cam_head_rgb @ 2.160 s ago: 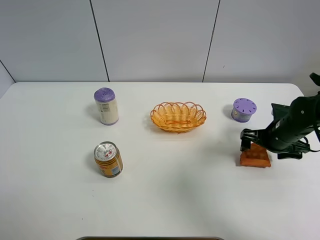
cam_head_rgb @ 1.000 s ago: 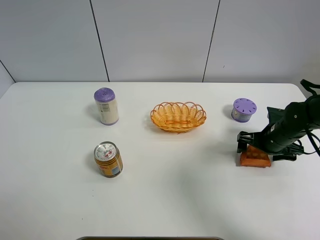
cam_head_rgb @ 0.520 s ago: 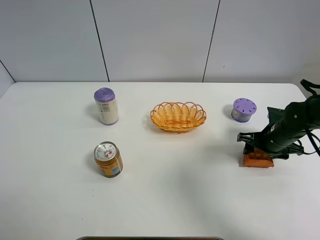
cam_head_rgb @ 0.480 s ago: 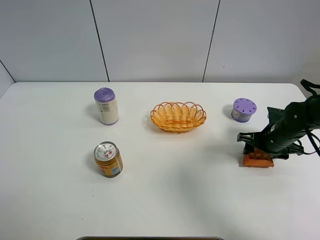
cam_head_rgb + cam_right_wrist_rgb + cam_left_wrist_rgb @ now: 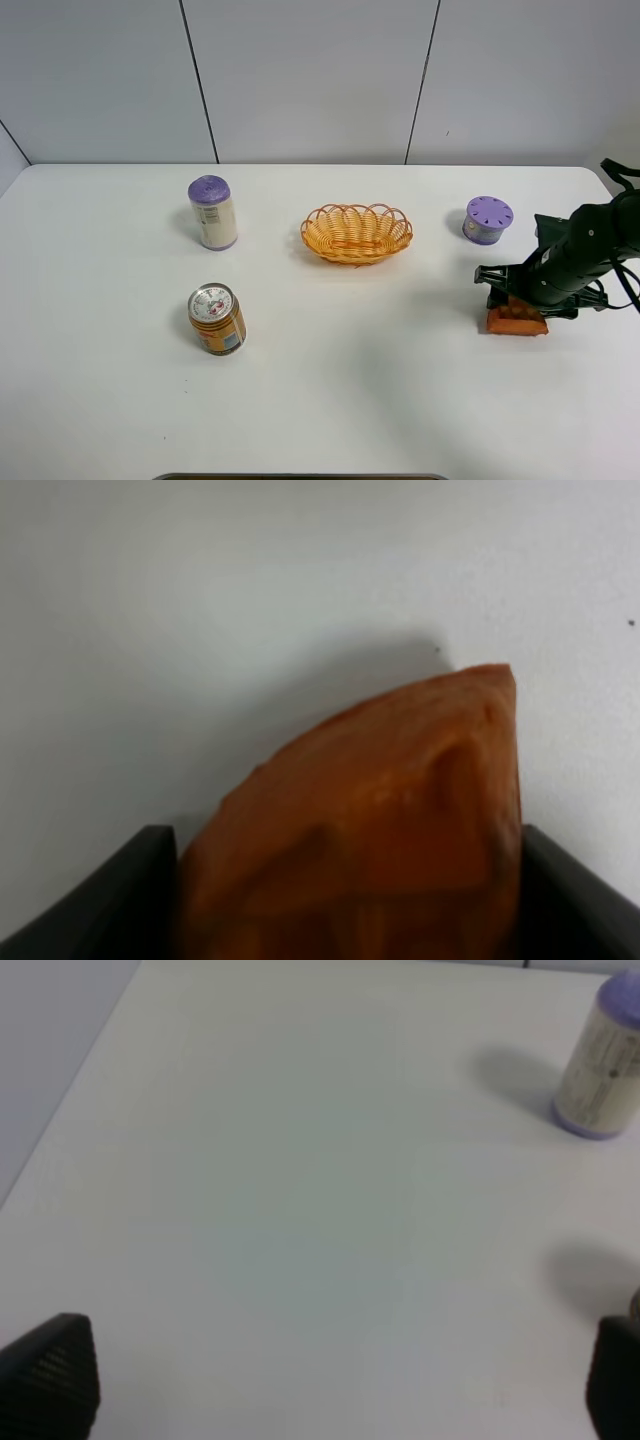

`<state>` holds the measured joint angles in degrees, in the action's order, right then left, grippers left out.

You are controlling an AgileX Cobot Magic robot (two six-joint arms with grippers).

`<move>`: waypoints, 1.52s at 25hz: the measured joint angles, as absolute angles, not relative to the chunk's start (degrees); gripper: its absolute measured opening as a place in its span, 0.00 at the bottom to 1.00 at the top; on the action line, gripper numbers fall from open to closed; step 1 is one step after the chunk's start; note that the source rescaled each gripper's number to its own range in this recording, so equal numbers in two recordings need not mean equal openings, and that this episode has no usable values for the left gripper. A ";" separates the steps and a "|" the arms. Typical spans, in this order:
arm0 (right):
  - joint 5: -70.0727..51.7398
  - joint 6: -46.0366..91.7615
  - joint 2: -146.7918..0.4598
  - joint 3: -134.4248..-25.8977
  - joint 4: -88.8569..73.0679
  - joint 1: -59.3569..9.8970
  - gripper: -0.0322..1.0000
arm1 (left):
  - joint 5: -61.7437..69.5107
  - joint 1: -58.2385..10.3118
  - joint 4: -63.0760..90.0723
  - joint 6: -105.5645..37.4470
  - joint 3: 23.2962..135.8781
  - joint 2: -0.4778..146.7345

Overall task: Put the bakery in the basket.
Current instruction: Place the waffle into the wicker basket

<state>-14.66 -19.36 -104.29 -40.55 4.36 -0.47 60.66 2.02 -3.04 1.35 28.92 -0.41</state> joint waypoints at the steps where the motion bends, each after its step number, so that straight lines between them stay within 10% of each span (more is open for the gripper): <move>1: -14.66 -19.36 -104.29 -40.55 4.36 -0.47 0.05 | 60.66 2.02 -3.04 1.35 28.92 -0.41; 38: -18.84 -19.36 -75.55 -40.48 4.14 -8.15 0.05 | 60.66 2.02 -3.04 1.35 28.92 -0.41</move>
